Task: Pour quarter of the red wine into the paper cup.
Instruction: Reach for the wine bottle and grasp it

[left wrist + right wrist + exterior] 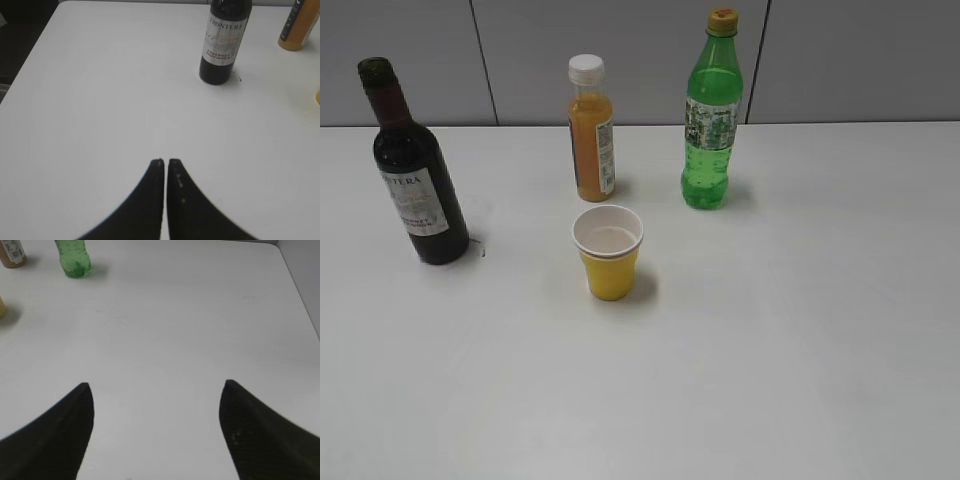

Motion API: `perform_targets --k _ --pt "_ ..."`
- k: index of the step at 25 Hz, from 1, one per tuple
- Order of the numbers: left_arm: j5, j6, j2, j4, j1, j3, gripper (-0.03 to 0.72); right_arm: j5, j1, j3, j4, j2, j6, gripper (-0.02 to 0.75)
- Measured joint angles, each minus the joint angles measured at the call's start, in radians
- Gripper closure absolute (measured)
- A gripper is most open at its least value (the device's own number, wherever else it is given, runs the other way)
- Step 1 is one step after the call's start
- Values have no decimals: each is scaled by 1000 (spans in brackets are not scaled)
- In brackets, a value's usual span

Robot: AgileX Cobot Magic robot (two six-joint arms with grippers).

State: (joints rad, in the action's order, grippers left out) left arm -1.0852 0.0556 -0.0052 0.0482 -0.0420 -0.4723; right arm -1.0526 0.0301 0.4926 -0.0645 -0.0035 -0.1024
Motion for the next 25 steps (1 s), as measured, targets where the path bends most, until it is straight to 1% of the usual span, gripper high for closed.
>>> perform_targets --k 2,3,5,6,8,10,11,12,14,17,21,25 --pt "0 0 0 0 0 0 683 0 0 0 0 0 -1 145" --pt "0 0 0 0 0 0 664 0 0 0 -1 0 -1 145" --pt "0 0 0 1 0 0 596 0 0 0 -2 0 -3 145" --pt "0 0 0 2 0 0 537 0 0 0 -3 0 -3 145" --pt "0 0 0 10 0 0 380 0 0 0 -3 0 -3 145" --pt "0 0 0 17 0 0 165 0 0 0 -3 0 -4 145" --pt "0 0 0 19 0 0 97 0 0 0 -3 0 -4 145" --pt "0 0 0 21 0 0 66 0 0 0 -3 0 -4 145" --pt "0 0 0 22 0 0 31 0 0 0 -3 0 -4 145" --pt "30 0 0 26 0 -8 17 0 0 0 -3 0 -4 144" --pt "255 2 13 39 0 -24 15 0 0 0 -3 0 -4 144" --pt "448 8 122 6 0 -22 18 0 0 0 -3 0 -4 144"
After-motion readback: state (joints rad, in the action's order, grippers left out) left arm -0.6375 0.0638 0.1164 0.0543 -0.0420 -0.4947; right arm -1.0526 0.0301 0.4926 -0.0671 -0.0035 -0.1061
